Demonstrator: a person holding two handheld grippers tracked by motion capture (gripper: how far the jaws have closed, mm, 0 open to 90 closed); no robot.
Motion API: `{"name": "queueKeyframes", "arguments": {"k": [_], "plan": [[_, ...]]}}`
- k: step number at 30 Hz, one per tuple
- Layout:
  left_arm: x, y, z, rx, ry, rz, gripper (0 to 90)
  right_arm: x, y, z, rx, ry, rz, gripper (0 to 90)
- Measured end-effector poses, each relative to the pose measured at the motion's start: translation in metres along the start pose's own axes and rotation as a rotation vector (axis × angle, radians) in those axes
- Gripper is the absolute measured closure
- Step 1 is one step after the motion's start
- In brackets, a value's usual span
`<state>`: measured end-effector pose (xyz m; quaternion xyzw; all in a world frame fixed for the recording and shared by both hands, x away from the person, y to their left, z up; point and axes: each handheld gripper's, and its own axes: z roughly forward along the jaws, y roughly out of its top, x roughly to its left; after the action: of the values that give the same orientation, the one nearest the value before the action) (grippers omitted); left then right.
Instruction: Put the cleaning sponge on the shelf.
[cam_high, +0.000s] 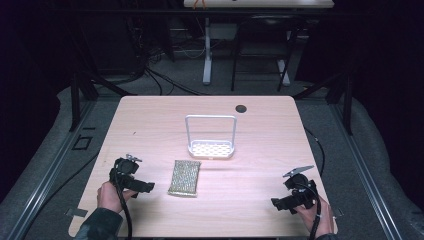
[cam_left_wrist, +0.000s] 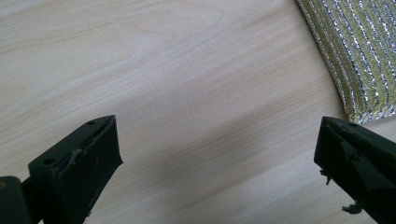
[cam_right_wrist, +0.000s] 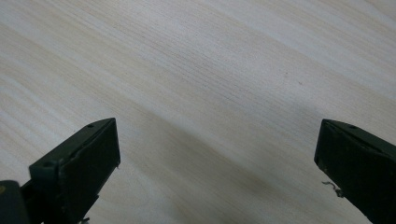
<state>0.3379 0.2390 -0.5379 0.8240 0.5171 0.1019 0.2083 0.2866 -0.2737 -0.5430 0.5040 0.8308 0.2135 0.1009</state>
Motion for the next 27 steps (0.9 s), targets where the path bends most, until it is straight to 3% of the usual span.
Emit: {"name": "queueKeyframes", "arguments": {"k": [13,27], "plan": [[-0.01,0.004,-0.004,-0.018,-0.04,0.007,0.2,0.001,0.001,0.0,-0.004,0.003,-0.013,0.0],[-0.038,0.022,-0.002,-0.032,-0.087,0.091,0.1,0.002,0.003,-0.002,-0.016,-0.003,-0.021,0.0]]}}
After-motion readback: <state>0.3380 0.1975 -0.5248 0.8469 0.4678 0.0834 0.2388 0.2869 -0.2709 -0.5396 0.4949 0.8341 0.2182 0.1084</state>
